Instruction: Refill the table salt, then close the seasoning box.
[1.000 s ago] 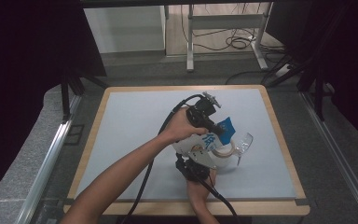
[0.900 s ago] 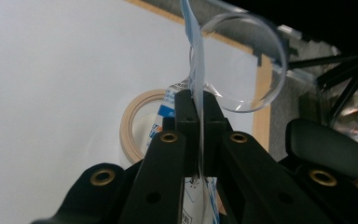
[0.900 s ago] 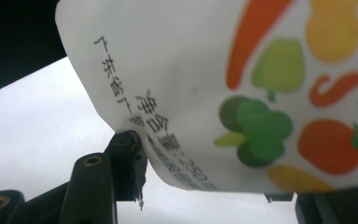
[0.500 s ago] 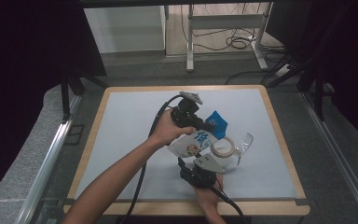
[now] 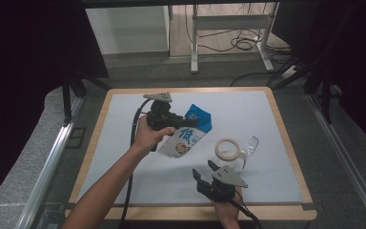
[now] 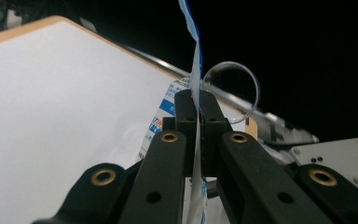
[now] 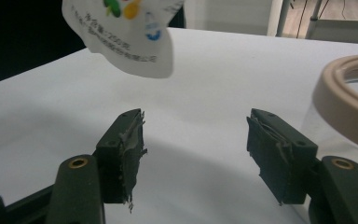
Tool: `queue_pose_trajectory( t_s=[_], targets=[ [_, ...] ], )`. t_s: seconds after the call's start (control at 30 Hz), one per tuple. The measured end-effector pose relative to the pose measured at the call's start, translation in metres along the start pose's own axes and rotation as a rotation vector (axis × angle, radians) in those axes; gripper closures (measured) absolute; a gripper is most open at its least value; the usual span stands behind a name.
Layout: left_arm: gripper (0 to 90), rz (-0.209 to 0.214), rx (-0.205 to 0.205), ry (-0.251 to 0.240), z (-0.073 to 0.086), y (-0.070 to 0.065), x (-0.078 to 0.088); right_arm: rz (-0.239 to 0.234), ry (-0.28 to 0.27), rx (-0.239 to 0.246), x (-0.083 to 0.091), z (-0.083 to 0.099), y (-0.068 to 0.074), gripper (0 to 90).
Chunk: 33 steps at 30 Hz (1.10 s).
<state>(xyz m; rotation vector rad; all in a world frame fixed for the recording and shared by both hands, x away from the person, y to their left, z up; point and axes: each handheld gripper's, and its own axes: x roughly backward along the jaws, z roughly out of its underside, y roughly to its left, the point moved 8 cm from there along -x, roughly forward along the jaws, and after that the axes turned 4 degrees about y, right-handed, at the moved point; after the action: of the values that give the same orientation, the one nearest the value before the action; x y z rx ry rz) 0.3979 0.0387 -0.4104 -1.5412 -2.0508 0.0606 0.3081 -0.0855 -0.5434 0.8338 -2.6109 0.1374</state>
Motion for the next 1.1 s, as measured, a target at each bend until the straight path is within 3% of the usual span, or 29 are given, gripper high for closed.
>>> queue_pose_trajectory(
  t_s=[0.33, 0.57, 0.73, 1.1],
  targets=[
    [89.8, -0.084, 0.062, -0.148, 0.027, 0.022, 0.046, -0.003, -0.025, 0.035, 0.029, 0.001, -0.016, 40.5],
    [89.8, -0.142, 0.116, -0.225, 0.042, 0.040, 0.070, -0.007, -0.024, 0.010, 0.043, 0.006, -0.034, 55.1],
    [89.8, -0.192, 0.138, -0.241, 0.050, 0.054, 0.080, -0.017, -0.027, 0.007, 0.048, 0.005, -0.040, 63.8],
    [89.7, -0.250, 0.150, -0.303, 0.045, 0.089, 0.084, -0.017, -0.020, 0.011, 0.051, 0.008, -0.043, 64.8]
  ],
)
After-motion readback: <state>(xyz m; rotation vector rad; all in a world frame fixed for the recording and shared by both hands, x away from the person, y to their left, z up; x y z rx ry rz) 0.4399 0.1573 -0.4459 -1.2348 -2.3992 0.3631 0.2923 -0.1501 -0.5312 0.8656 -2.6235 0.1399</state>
